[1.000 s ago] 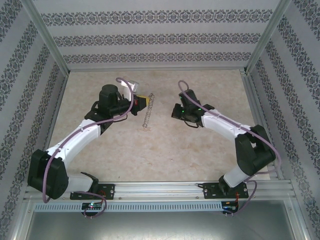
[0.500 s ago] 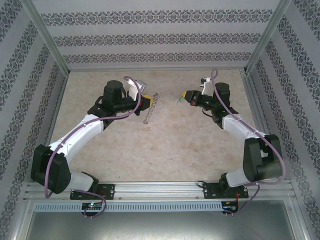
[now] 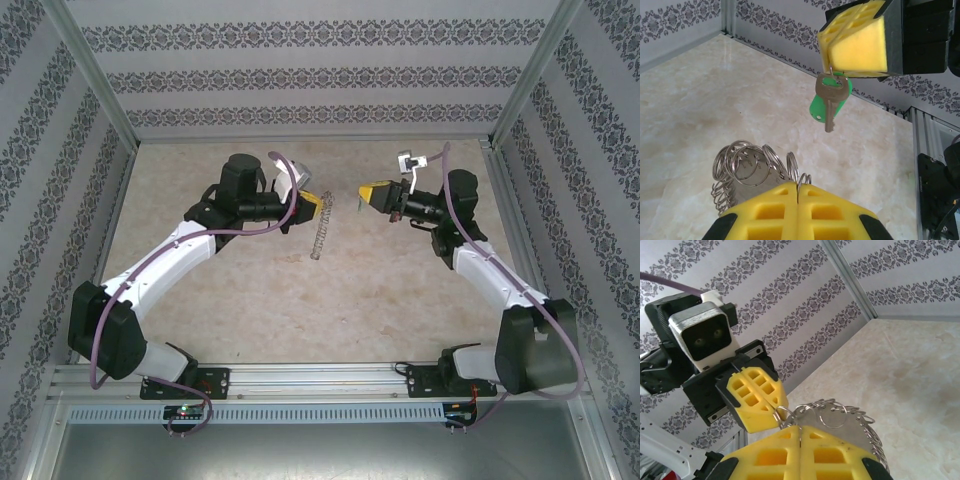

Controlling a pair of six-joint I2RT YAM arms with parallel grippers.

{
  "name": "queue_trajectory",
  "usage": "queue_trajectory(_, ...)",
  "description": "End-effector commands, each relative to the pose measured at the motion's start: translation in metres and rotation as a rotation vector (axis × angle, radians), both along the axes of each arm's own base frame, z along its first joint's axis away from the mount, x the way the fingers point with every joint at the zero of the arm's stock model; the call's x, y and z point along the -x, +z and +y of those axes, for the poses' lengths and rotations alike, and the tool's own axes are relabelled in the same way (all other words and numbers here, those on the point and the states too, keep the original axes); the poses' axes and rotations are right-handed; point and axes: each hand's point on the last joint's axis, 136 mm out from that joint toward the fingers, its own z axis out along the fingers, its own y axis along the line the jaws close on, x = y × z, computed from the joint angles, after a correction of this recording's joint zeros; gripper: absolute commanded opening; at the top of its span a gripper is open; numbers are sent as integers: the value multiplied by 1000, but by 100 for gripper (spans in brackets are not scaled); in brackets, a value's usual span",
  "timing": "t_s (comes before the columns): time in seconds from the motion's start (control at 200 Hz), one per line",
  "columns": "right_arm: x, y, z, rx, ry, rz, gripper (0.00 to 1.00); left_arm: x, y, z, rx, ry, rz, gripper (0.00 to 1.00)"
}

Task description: Put the keys on the keyring

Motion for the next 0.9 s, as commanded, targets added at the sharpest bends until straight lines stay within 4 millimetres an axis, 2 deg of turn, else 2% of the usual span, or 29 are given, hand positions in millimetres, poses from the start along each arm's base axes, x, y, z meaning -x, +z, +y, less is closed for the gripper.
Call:
queue_trajectory(0.0,17,9,6,-5,21,-72,0,11,21,-11,27,-79,-62,0)
queue_trajectory(0.275,32,3,18,6,-12,-97,0,25,22,-21,26,-139,-67,0)
queue_trajectory(0.545,39,-1,36,14,23,-102,0,30,21,-27,30,-167,-55,0)
queue_trajectory(0.894,45,-1,49,22,47,-113,0,33,23,-32,51,-183,-45,0)
